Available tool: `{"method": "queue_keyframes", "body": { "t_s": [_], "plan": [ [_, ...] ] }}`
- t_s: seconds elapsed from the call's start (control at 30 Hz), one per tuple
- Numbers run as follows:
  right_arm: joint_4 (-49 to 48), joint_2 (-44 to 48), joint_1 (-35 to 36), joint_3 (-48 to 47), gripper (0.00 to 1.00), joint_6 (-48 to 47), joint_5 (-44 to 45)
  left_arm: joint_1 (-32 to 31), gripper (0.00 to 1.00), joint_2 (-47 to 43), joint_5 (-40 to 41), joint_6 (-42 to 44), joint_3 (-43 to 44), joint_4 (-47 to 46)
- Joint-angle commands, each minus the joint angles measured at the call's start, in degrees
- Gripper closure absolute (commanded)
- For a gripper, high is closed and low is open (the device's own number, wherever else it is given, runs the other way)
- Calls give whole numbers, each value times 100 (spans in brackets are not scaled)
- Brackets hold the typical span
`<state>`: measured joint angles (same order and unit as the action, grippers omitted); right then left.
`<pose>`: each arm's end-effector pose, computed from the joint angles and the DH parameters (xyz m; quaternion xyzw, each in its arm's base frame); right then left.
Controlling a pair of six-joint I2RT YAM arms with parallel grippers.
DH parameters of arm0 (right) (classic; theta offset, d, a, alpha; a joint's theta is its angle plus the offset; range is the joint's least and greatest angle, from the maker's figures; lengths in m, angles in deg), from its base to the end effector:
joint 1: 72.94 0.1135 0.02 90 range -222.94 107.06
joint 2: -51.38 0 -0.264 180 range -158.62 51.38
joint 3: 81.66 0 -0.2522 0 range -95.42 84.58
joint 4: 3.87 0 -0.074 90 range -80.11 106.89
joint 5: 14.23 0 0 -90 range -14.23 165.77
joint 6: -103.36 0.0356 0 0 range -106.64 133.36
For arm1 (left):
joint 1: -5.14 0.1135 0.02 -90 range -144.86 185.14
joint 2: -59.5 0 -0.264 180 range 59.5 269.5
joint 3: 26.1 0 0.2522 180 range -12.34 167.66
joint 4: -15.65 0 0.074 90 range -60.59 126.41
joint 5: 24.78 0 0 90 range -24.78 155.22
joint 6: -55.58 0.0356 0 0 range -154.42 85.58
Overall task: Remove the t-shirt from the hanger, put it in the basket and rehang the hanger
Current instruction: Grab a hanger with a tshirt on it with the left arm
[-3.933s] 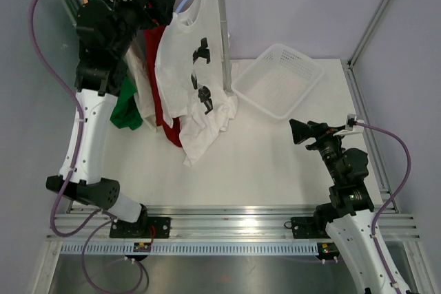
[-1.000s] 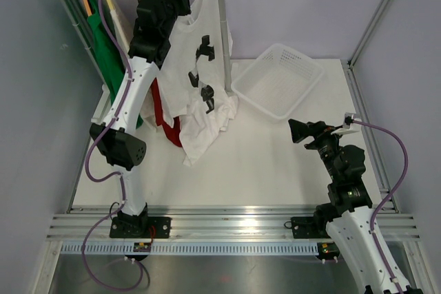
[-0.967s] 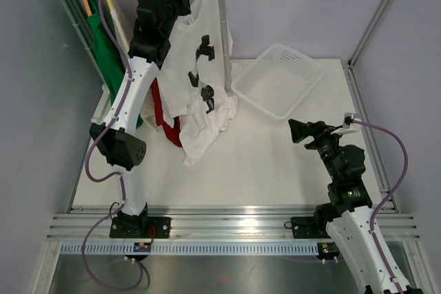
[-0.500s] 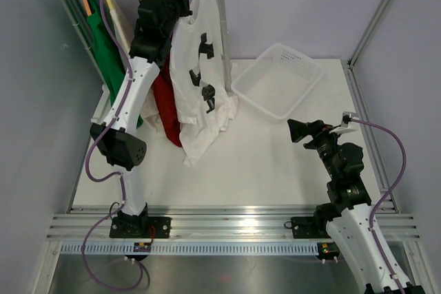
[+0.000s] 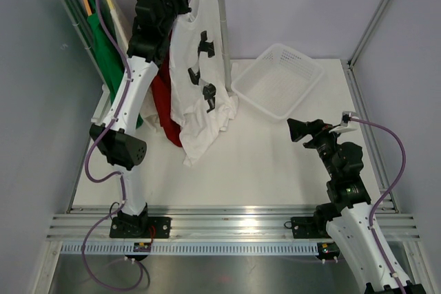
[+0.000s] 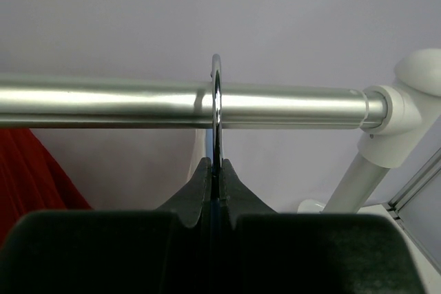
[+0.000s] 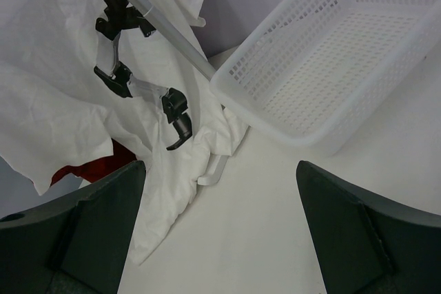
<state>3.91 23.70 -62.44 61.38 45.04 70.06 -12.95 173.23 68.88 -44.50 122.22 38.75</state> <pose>0.1414 0.0298 0.2797 0.0930 0.6916 0.2899 0.6550 0.4201 -0.1348 0.5202 0.0195 0.6326 -0.1687 0.7556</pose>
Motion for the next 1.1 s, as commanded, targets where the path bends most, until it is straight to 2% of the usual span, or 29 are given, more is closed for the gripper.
{"method": "queue_keyframes", "body": {
  "t_s": [0.0,0.3,0.8,1.07],
  "plan": [
    [-281,-36,31,-62,1,-118,-96,-2,100,-246,73,-116,351,-758],
    [-290,-27,31,-71,1,-118,-114,-11,100,-597,109,-266,-97,-908],
    [-308,-106,31,-79,1,-127,-149,-19,100,-712,144,-116,228,-908],
    [-308,-106,31,-88,0,-127,-193,-133,100,-1002,117,-99,-228,-1014]
  ]
}}
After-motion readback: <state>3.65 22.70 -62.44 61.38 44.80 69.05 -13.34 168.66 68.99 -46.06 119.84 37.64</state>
